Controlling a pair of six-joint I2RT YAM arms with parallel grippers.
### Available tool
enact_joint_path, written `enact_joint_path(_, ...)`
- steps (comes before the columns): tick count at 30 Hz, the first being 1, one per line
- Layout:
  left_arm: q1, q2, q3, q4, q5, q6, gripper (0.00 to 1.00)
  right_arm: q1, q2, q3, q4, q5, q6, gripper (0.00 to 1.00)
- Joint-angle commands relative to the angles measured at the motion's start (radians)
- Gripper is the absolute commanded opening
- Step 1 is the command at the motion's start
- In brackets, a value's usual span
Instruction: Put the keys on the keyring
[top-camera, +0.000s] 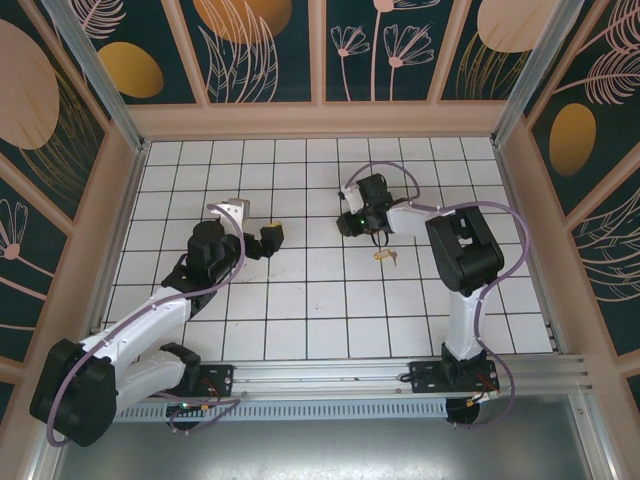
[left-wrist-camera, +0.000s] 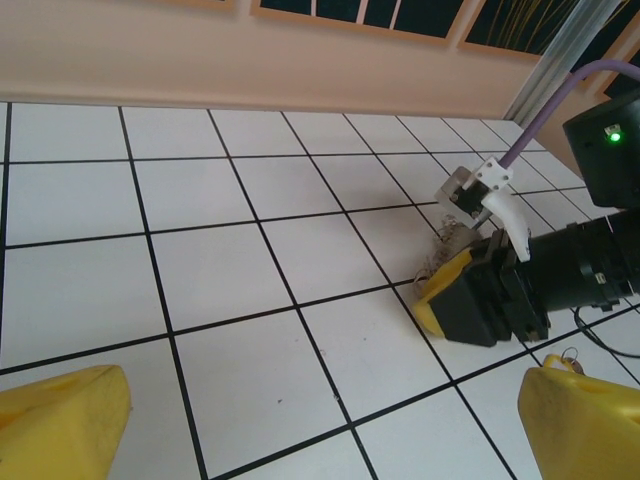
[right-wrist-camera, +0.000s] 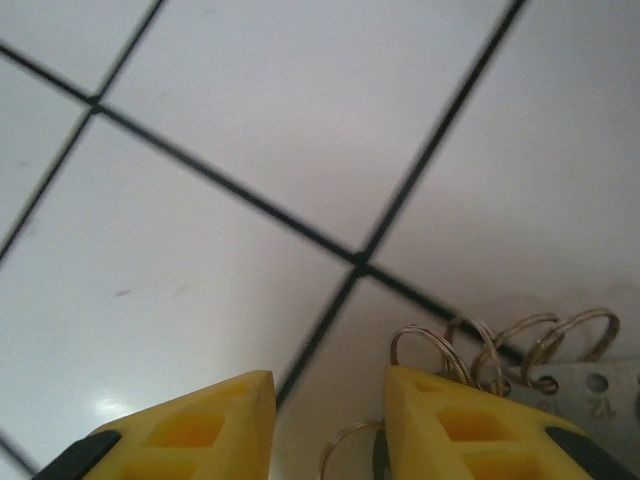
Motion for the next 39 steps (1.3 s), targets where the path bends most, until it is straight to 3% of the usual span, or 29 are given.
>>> enact_joint_path(1,-0.005,-0.011,-0.012,0.013,0.018,-0.02,0.99,0.048,-0.061,-0.058,0.001,-0.056,0.053,0.34)
enact_joint_path(13,-0.005,-0.009,-0.02,0.02,0.032,-0.033,0.99,0.085,-0.241,-0.162,-0.085,0.158,0.007,0.37)
enact_joint_path(32,-0.005,0.009,-0.002,0.018,0.029,-0.028,0.99,0.162,-0.101,-0.084,-0.131,0.298,-0.075,0.34)
enact_joint_path(39,-0.005,0.02,0.001,0.014,0.024,-0.024,0.99,0.179,-0.058,-0.06,-0.133,0.356,-0.087,0.23)
